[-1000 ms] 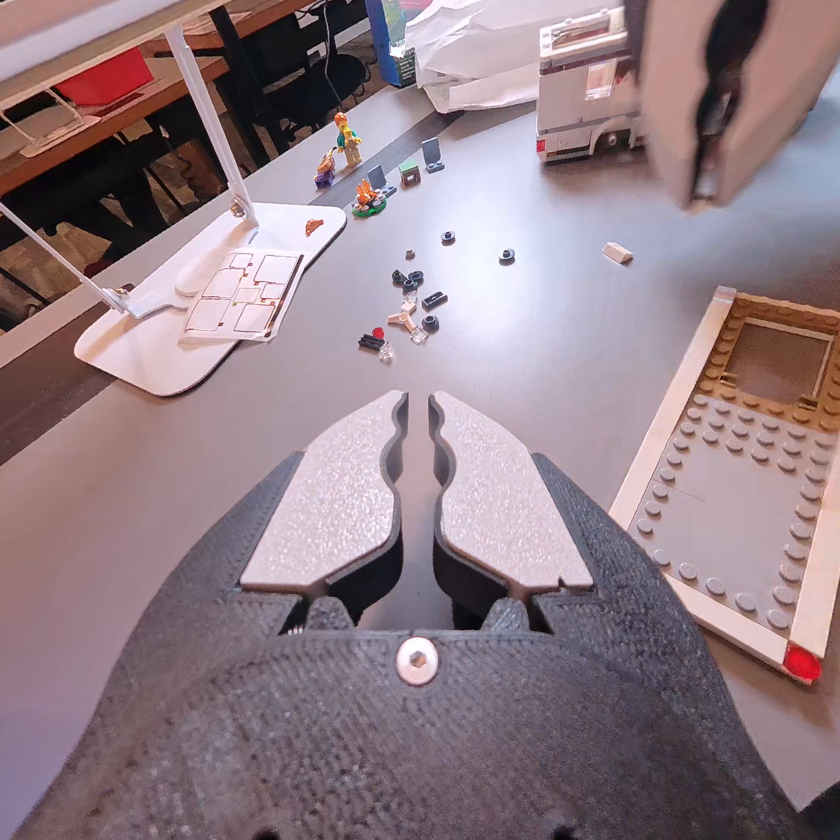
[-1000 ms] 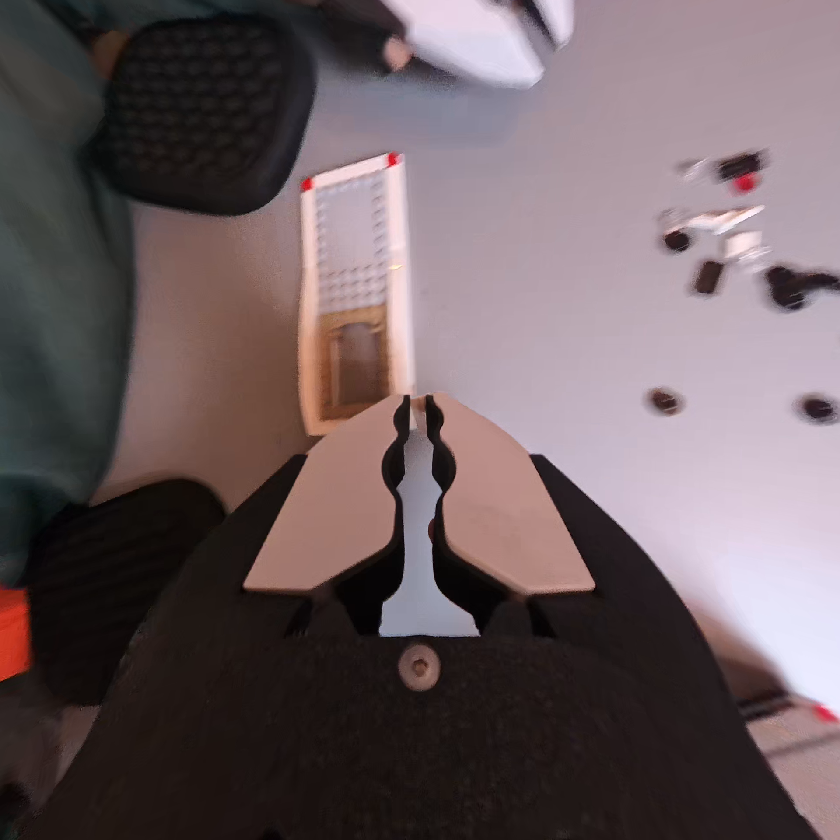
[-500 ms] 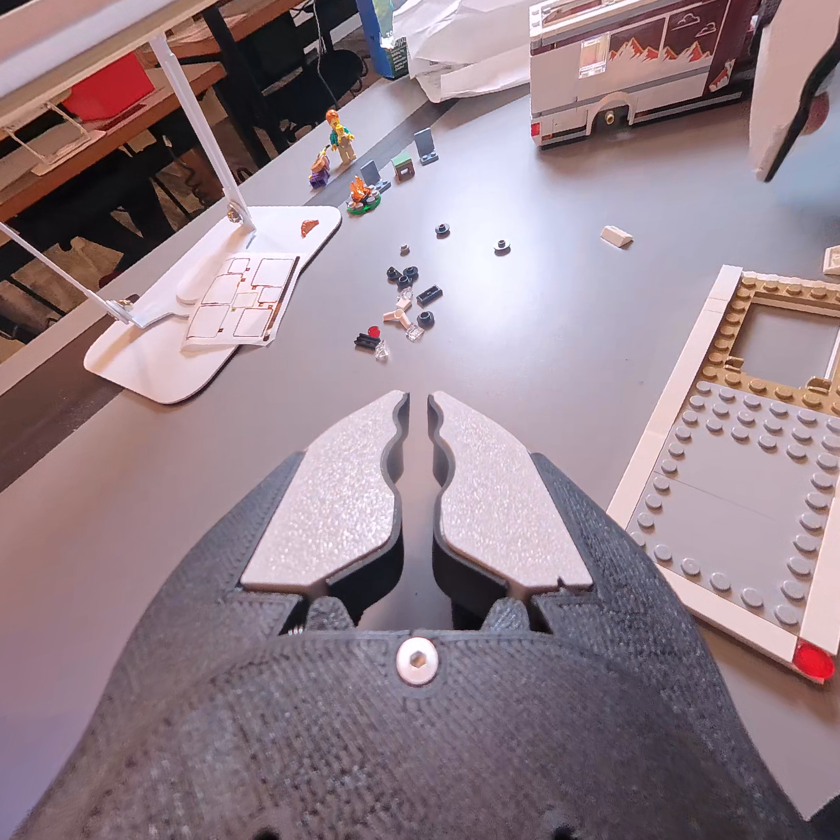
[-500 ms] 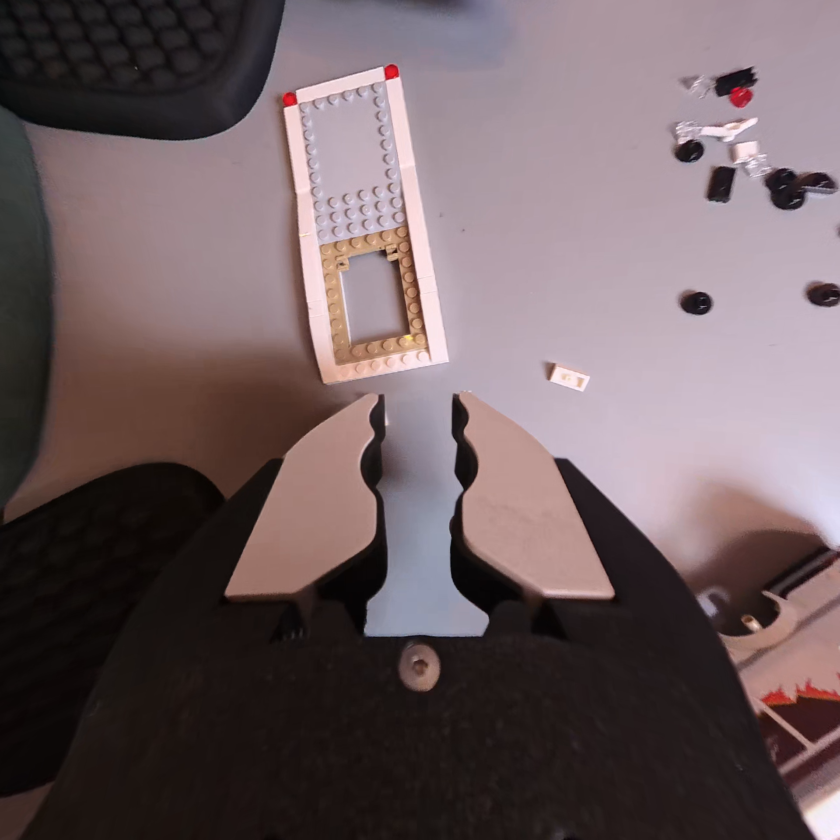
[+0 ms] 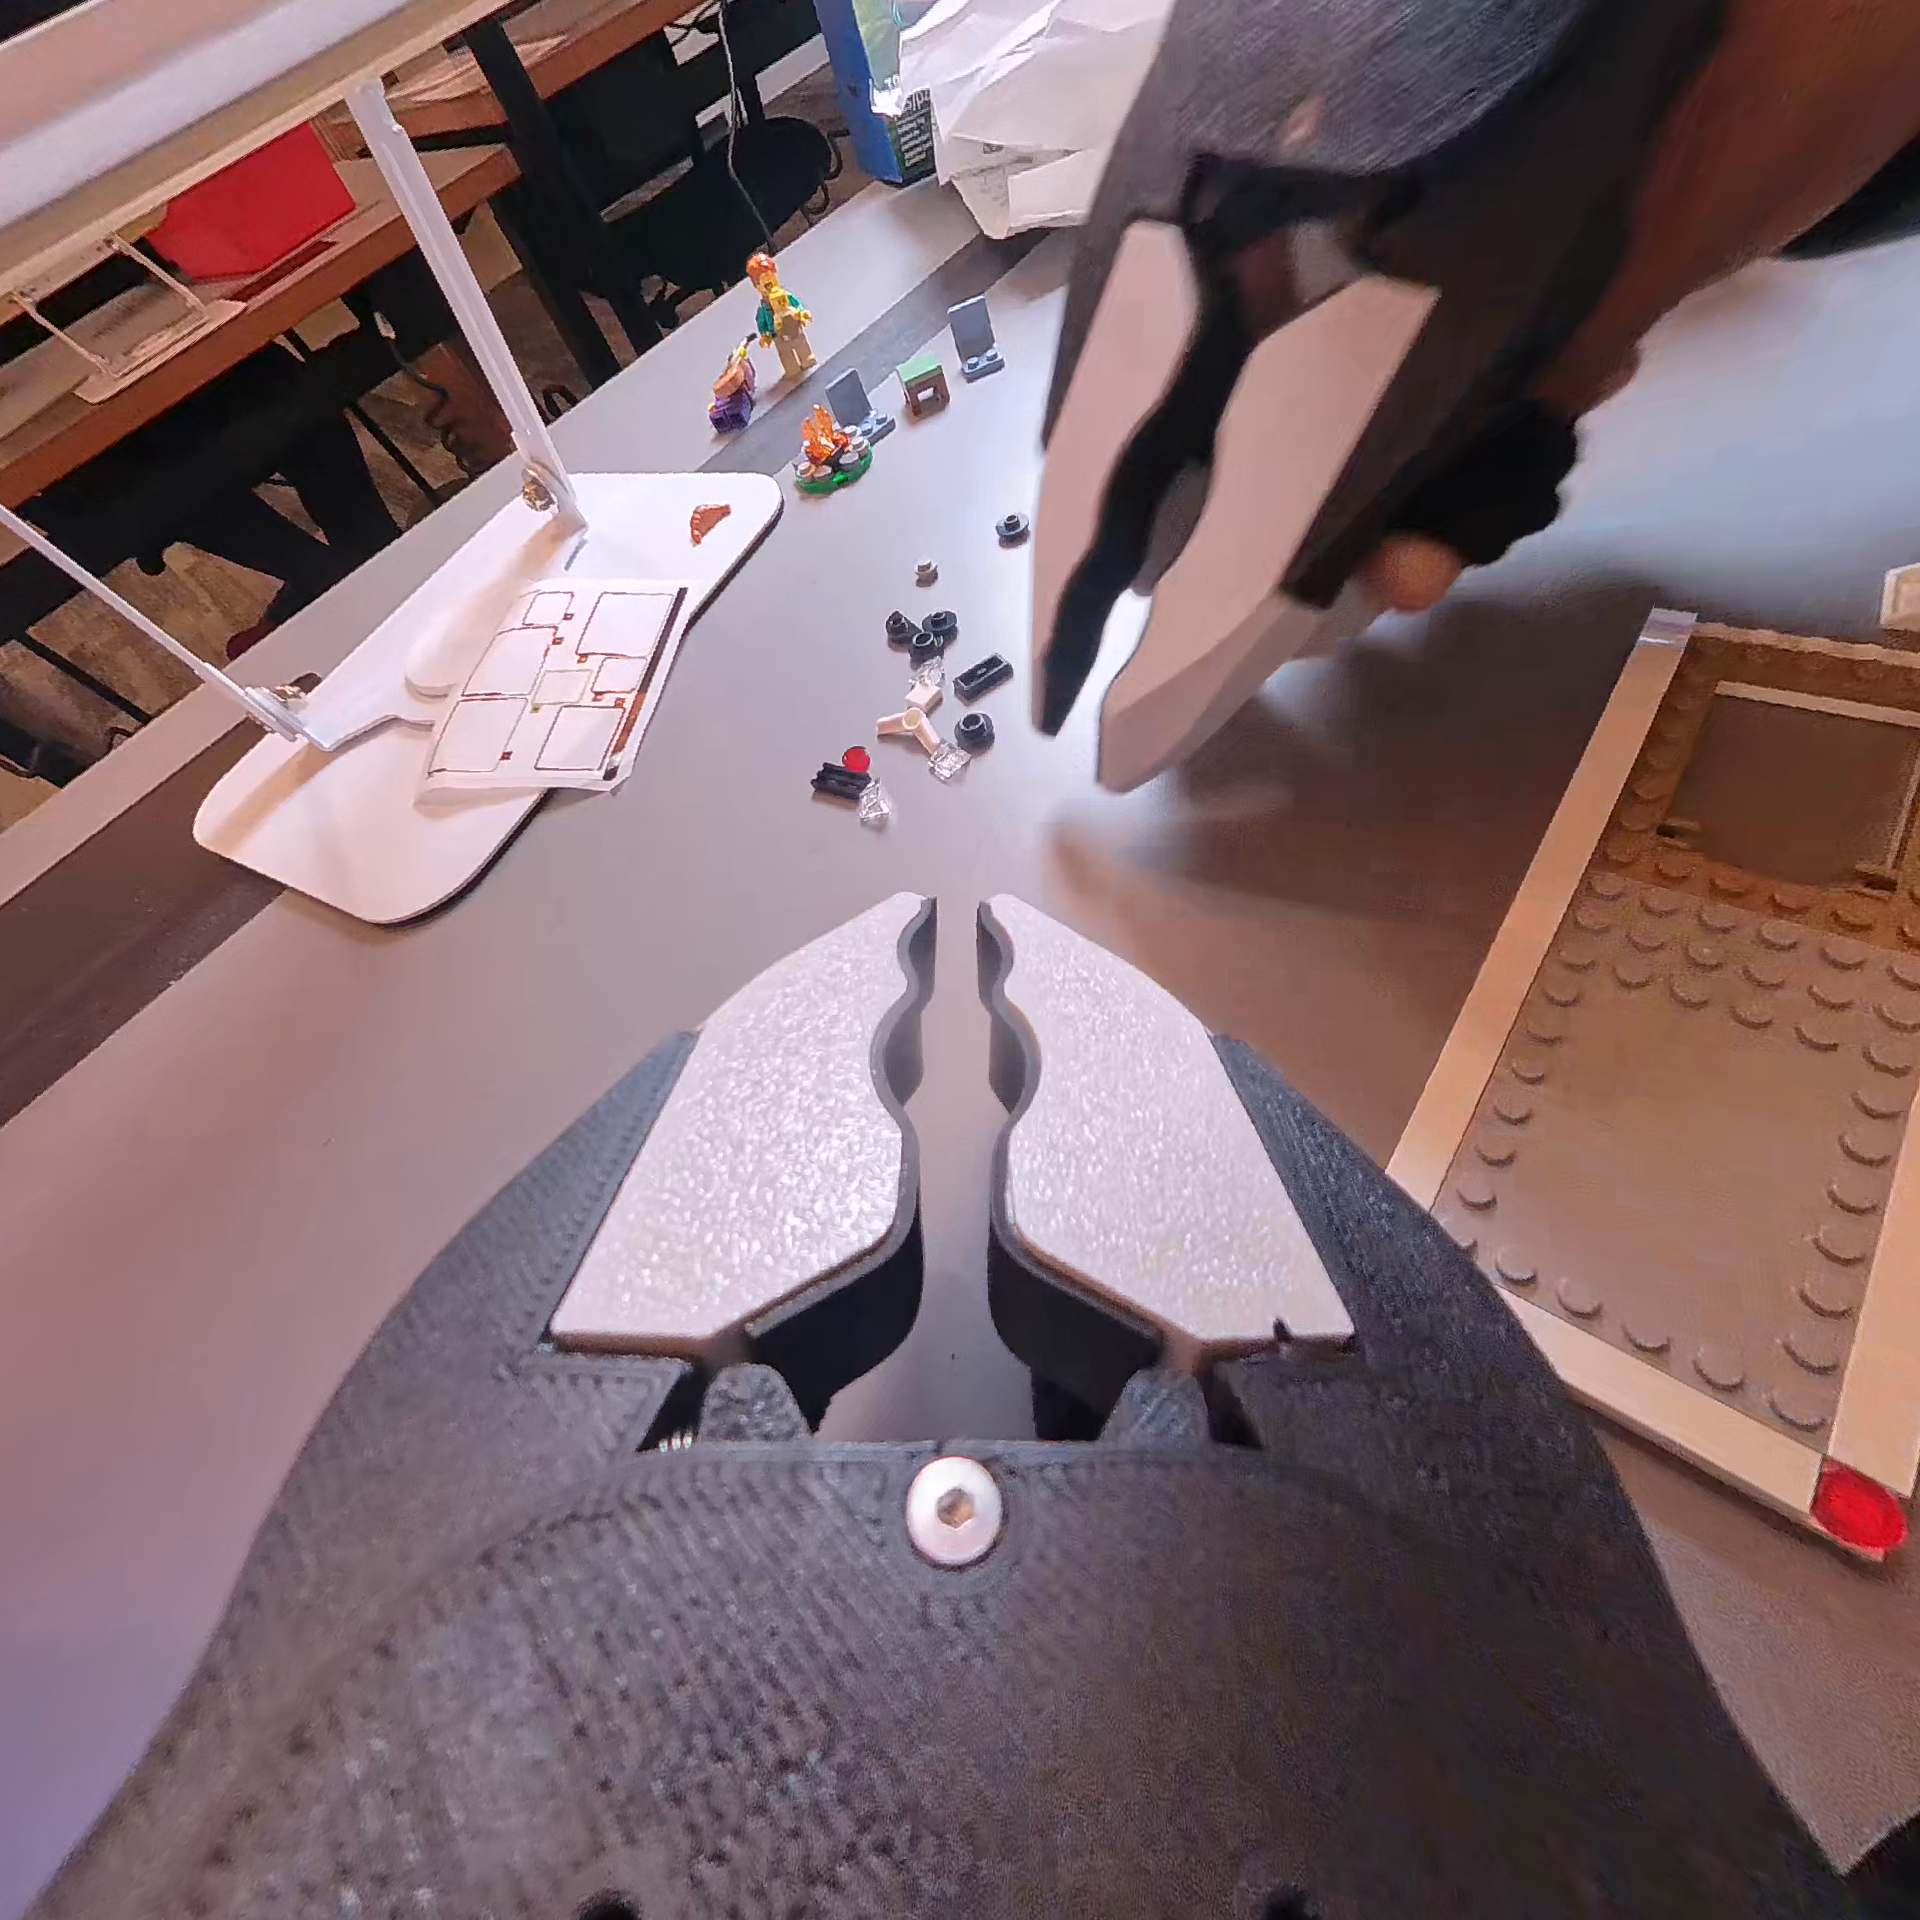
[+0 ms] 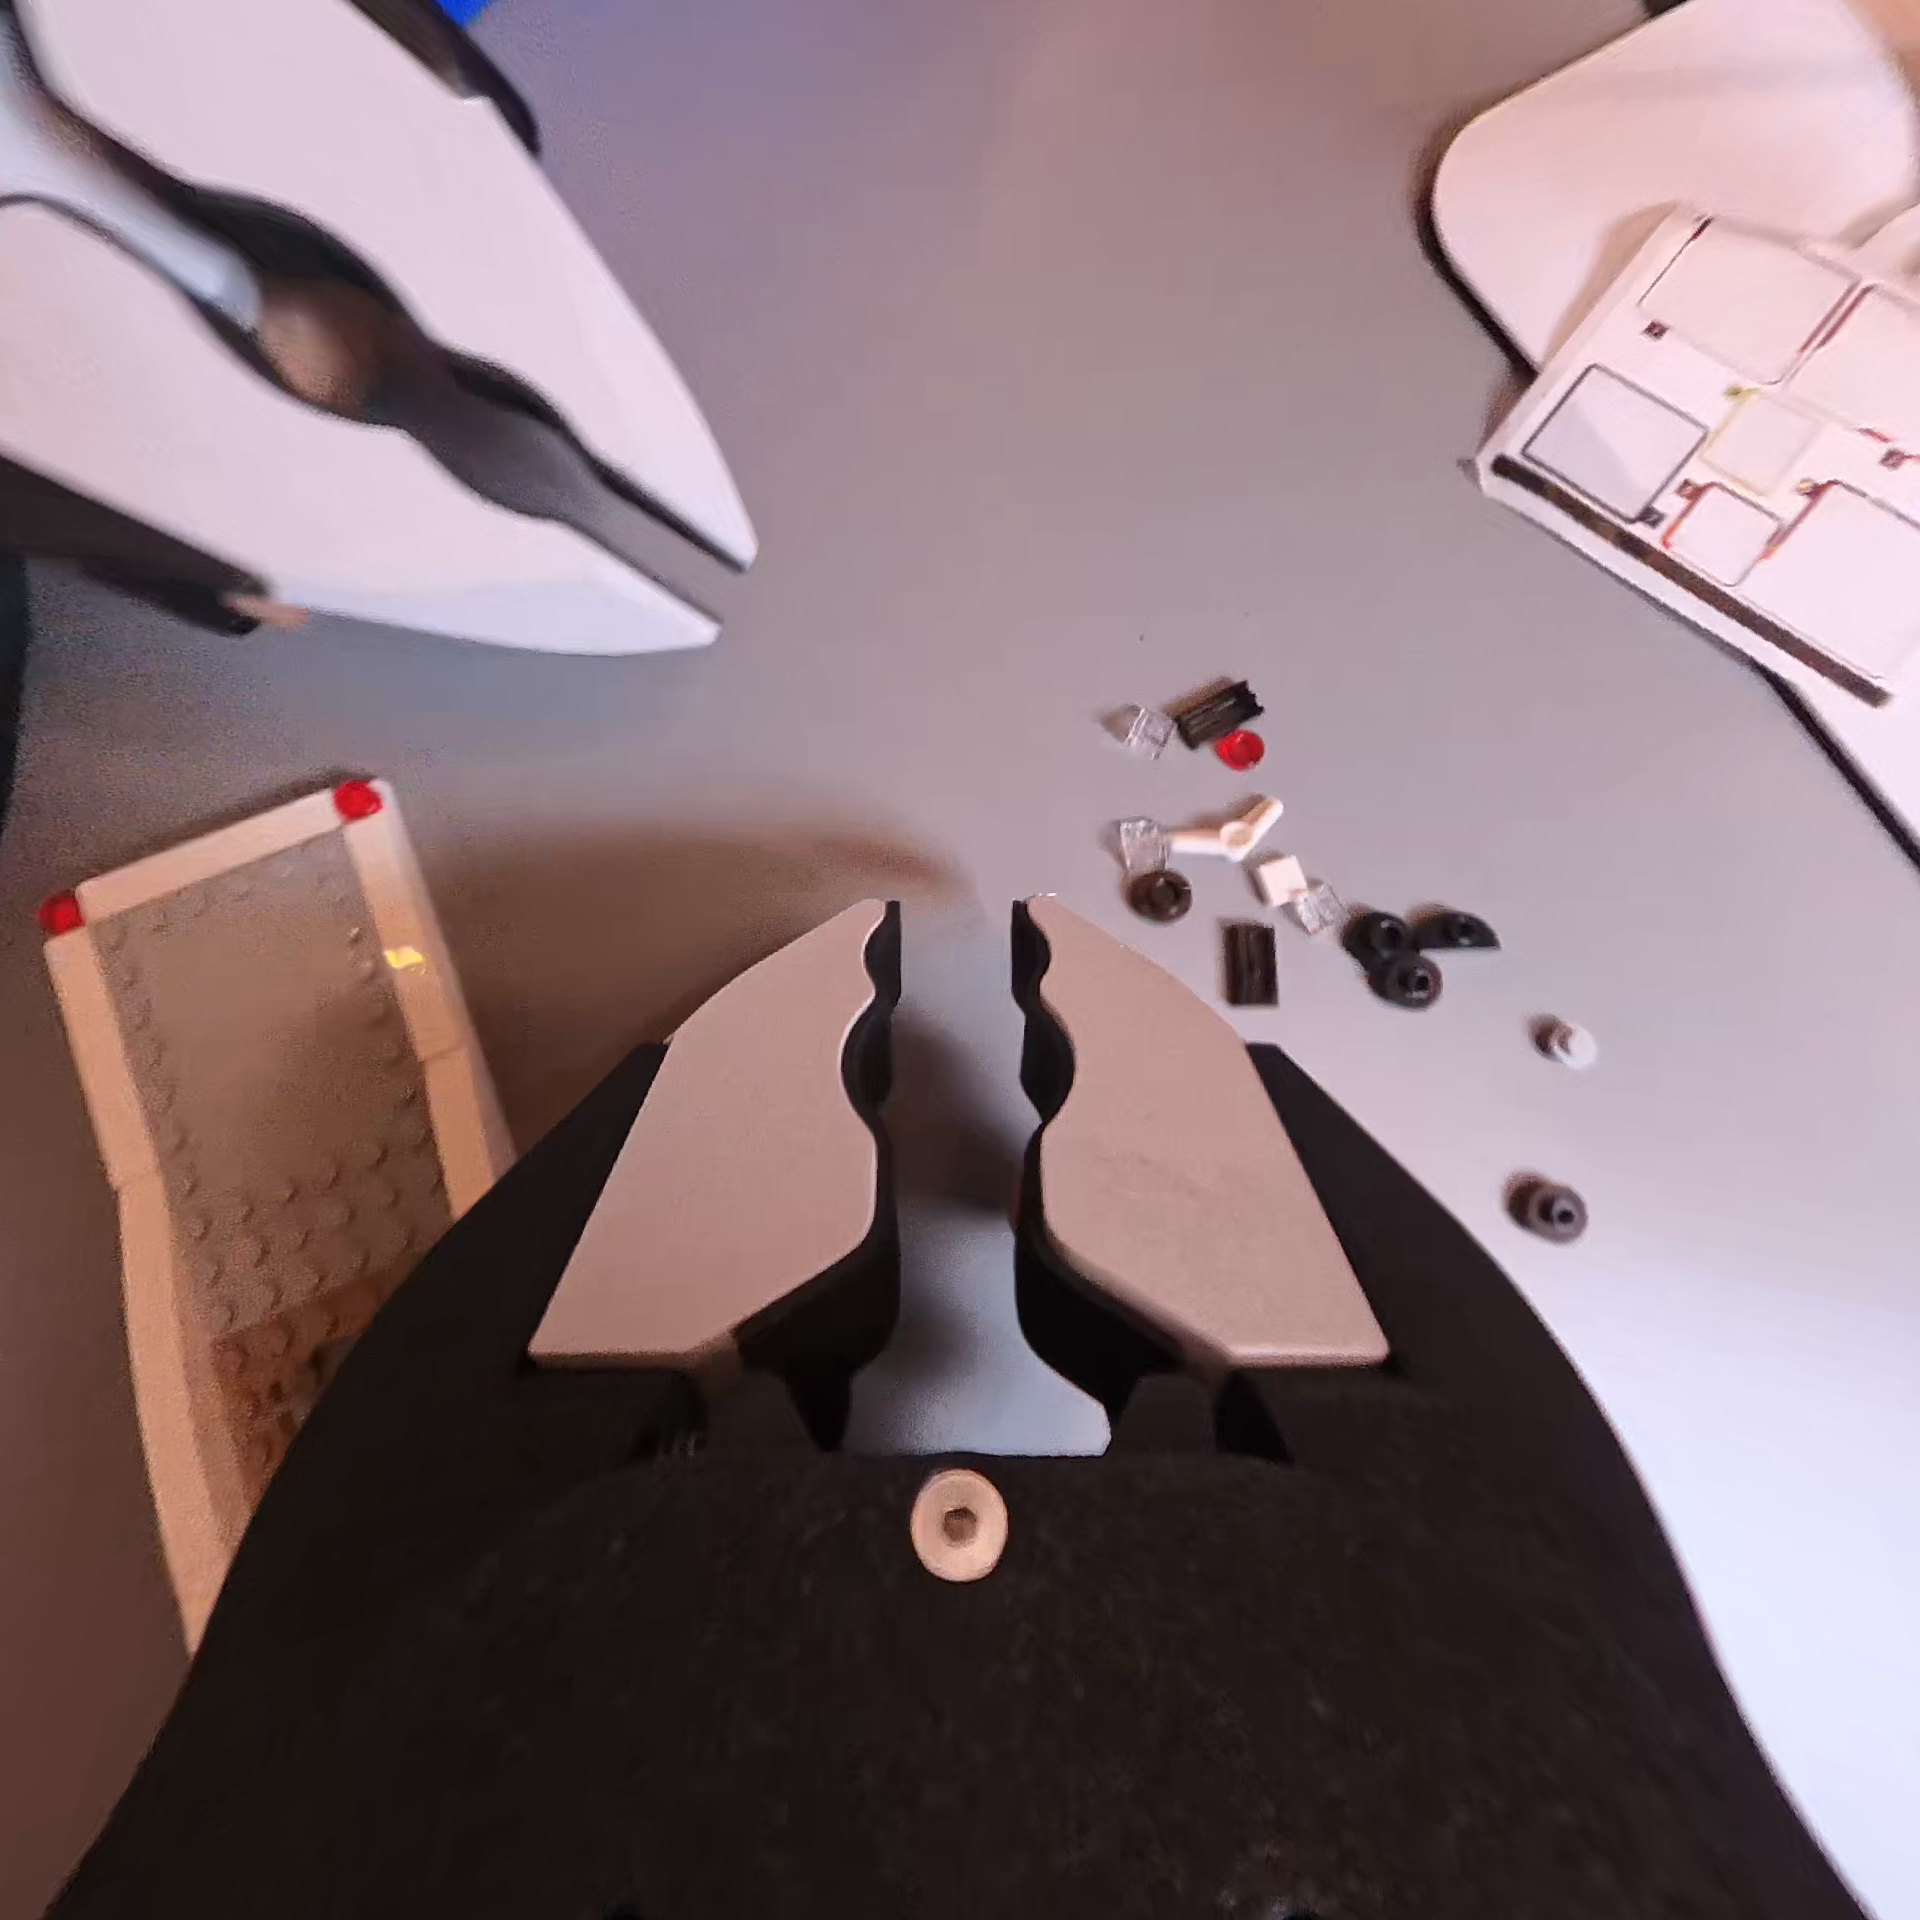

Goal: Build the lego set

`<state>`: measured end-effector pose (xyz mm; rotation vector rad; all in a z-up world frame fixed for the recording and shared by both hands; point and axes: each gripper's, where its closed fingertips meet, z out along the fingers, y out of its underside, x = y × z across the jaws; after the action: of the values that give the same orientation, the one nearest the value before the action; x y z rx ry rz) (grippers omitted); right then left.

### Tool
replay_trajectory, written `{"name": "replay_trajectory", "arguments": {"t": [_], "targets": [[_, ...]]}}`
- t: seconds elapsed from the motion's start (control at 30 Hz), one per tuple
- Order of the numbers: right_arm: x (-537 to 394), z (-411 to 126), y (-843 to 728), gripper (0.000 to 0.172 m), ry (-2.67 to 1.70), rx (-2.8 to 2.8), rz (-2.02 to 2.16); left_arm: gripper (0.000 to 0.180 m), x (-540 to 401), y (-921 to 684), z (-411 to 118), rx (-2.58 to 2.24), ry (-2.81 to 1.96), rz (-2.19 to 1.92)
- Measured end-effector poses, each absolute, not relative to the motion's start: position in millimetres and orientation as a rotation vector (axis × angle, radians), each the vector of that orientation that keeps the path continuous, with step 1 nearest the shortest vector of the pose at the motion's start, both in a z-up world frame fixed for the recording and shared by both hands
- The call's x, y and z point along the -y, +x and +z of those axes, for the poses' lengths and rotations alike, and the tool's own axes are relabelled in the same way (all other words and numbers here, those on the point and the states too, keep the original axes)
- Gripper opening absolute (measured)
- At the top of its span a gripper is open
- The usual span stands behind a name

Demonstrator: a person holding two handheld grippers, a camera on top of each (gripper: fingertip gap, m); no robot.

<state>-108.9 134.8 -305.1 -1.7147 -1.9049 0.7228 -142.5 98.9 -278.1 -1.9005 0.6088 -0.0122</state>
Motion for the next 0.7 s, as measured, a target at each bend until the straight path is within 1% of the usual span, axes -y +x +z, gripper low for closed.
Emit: {"name": "replay_trajectory", "arguments": {"t": [0.27, 0.53, 0.6, 0.7], "targets": [[-160, -315, -121, 0.020, -1.852, 1.908, 0.608, 0.007, -98, -141, -279, -0.619, -1.902, -0.029], [-167, -316, -126, 0.021, -1.827, 1.937, 0.595, 0.007, -98, -140, -279, -0.627, -1.901, -0.025], [-166, -317, -127, 0.018, -1.824, 1.962, 0.593, 0.007, -98, -140, -279, -0.625, -1.901, -0.025], [-165, -317, -128, 0.007, -1.833, 1.974, 0.599, 0.007, -98, -141, -279, -0.623, -1.900, -0.025]]}}
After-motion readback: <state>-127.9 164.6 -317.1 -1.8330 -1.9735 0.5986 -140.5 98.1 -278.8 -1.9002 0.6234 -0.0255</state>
